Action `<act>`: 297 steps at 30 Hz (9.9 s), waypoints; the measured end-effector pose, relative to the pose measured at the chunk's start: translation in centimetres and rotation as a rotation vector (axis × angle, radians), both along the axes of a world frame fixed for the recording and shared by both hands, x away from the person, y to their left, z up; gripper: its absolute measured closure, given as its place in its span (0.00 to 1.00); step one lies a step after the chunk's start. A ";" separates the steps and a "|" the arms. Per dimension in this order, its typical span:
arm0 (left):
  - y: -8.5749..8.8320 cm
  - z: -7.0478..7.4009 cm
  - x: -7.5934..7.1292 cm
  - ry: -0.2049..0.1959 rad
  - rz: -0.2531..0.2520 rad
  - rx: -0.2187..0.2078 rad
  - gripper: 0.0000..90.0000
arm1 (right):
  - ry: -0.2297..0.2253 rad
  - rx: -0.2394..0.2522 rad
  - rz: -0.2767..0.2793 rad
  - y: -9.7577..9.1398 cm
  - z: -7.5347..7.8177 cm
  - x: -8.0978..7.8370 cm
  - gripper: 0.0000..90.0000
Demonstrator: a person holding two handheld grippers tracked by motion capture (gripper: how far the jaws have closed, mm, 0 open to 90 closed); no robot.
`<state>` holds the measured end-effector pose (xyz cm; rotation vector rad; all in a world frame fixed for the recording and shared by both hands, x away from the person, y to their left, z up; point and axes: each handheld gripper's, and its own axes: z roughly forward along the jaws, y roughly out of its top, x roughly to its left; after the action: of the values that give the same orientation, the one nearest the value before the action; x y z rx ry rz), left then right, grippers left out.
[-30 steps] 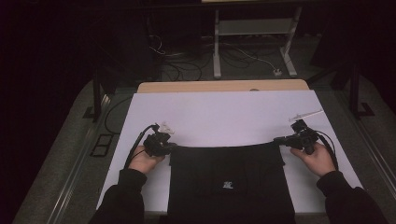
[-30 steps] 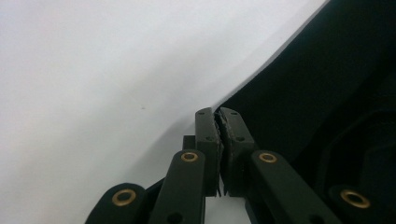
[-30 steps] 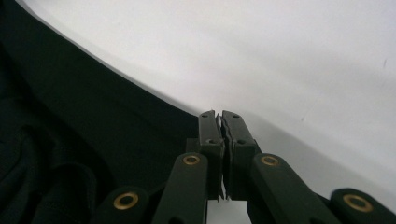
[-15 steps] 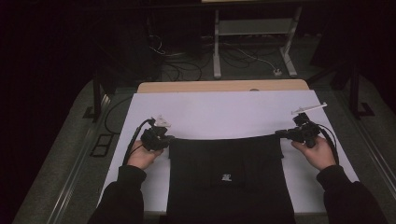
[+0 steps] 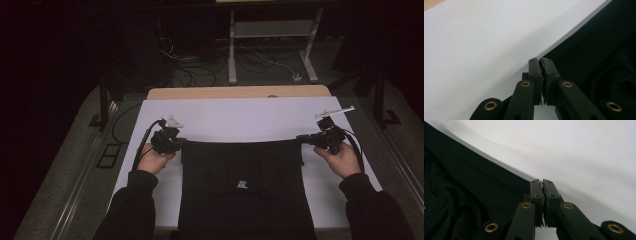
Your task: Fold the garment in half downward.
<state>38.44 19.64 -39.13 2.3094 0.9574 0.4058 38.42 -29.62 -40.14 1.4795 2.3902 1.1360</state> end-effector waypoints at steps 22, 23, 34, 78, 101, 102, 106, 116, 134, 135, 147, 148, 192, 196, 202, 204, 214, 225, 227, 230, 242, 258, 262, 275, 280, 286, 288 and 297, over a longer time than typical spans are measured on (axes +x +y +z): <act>0.9 0.6 2.3 0.028 0.066 -0.026 0.95 | -0.006 -0.021 0.000 0.9 1.8 2.3 0.96; 0.9 0.7 2.5 0.027 0.065 -0.022 0.95 | -0.007 -0.022 -0.002 0.8 1.9 2.3 0.96; 0.0 0.8 3.9 0.022 0.068 -0.024 0.95 | 0.018 -0.050 -0.029 0.6 1.7 3.1 0.96; 0.1 1.5 7.8 0.003 0.114 -0.014 0.95 | -0.052 -0.017 -0.114 1.4 2.1 7.8 0.98; -0.1 0.7 10.7 0.018 0.136 -0.015 0.95 | -0.007 0.001 -0.134 1.6 0.9 11.1 0.98; -0.1 0.5 10.8 0.028 0.133 -0.009 0.95 | -0.007 0.001 -0.134 1.6 0.9 11.1 0.98; -0.2 -0.5 11.3 0.046 0.133 -0.009 0.95 | 0.027 0.002 -0.135 1.6 -0.5 11.6 0.97; 0.5 -2.0 11.9 0.111 0.150 -0.065 0.94 | 0.094 0.041 -0.156 1.3 -2.0 12.3 0.97; -0.5 -2.0 11.5 0.158 0.150 -0.147 0.47 | 0.106 0.104 -0.228 0.5 -3.0 12.2 0.49; -0.6 -1.8 11.4 0.151 0.135 -0.156 0.43 | 0.101 0.101 -0.220 0.5 -2.9 12.1 0.44; -1.4 -0.7 10.9 0.168 0.090 -0.318 0.00 | 0.035 0.164 -0.109 2.0 -1.2 11.2 0.00; -1.4 -0.6 10.8 0.158 0.085 -0.330 0.00 | 0.031 0.166 -0.100 2.3 -1.0 11.1 0.00; -6.0 -0.8 8.5 0.208 -0.238 -0.382 0.00 | 0.027 0.119 0.256 8.9 0.9 7.4 0.01; -5.9 -1.4 8.9 0.278 -0.216 -0.376 0.00 | 0.037 0.130 0.265 8.8 0.4 7.5 0.05; -5.0 -2.2 9.7 0.307 -0.206 -0.386 0.11 | 0.057 0.140 0.256 8.1 -0.3 7.7 0.15; -4.8 -2.3 9.8 0.306 -0.200 -0.380 0.15 | 0.063 0.144 0.248 7.8 -0.5 7.8 0.18; -4.8 -3.3 10.3 0.309 -0.153 -0.375 0.38 | 0.055 0.124 0.217 7.4 -1.3 8.3 0.46; -4.9 -3.8 10.3 0.328 -0.178 -0.360 0.67 | 0.085 0.087 0.196 7.5 -2.4 8.7 0.72; -4.8 -3.8 10.3 0.334 -0.182 -0.362 0.73 | 0.094 0.082 0.207 7.6 -2.5 8.6 0.77; -4.7 -3.9 10.3 0.356 -0.176 -0.373 0.80 | 0.100 0.065 0.217 7.9 -2.5 8.6 0.82; -4.6 -2.9 10.0 0.333 -0.209 -0.376 0.93 | 0.089 0.029 0.230 8.0 -1.5 7.9 0.95; -4.4 -0.9 9.0 0.309 -0.202 -0.393 0.94 | 0.050 0.080 0.232 7.2 1.1 7.0 0.95; -4.2 -0.4 8.6 0.301 -0.189 -0.404 0.94 | 0.045 0.085 0.226 6.9 1.6 6.7 0.96; -2.4 -1.0 5.4 0.263 -0.157 -0.441 0.94 | 0.028 0.128 0.239 6.4 1.9 4.1 0.96; -2.3 -0.3 4.3 0.233 -0.169 -0.439 0.94 | 0.036 0.147 0.242 5.9 1.8 2.9 0.96; -2.7 0.8 3.0 0.201 -0.181 -0.436 0.94 | 0.042 0.131 0.244 5.7 1.6 1.8 0.96; -2.7 0.8 2.5 0.193 -0.177 -0.430 0.94 | 0.042 0.145 0.245 5.6 1.5 1.4 0.96; -2.2 0.3 0.7 0.201 -0.194 -0.453 0.94 | 0.074 0.241 0.265 5.0 0.3 -0.4 0.96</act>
<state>39.11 17.43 -38.86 2.0201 0.8080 -0.1187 37.99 -24.62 -39.82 1.3131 2.6399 1.4989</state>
